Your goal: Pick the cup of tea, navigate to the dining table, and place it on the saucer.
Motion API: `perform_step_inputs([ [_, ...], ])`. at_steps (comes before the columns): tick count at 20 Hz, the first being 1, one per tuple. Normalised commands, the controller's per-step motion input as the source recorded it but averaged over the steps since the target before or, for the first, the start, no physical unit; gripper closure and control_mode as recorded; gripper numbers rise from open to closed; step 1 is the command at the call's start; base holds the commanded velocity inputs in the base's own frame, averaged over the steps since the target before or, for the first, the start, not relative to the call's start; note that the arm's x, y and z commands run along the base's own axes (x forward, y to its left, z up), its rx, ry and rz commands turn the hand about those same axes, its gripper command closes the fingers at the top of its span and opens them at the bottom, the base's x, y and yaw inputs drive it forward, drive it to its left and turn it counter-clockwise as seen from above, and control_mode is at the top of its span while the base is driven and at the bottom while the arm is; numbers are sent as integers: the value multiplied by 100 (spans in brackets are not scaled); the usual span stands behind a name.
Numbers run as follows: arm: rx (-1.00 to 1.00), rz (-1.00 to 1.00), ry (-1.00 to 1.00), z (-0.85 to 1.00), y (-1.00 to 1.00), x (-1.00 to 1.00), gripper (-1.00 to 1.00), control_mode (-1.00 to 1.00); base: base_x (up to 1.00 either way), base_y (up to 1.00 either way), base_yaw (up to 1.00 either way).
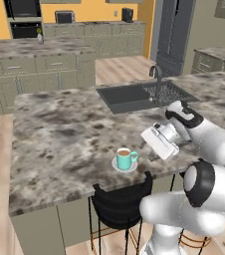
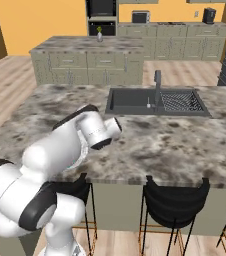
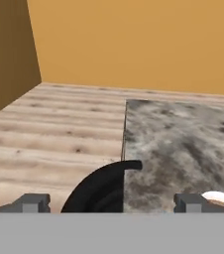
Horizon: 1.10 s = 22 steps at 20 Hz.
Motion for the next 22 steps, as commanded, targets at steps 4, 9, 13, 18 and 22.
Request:
perform_step_inputs([
  [4, 0, -31, 7, 51, 0, -87, -100, -100, 0, 0, 0],
  [9, 0, -47, 22, 54, 0, -57, -100, -100, 0, 0, 0],
  [13, 0, -52, 31, 47, -3, -61, -100, -100, 0, 0, 0],
  [18, 1, -43, 30, 43, -16, -83, -100, -100, 0, 0, 0],
  [22, 0, -38, 31, 52, -8, -83, -100, -100, 0, 0, 0],
])
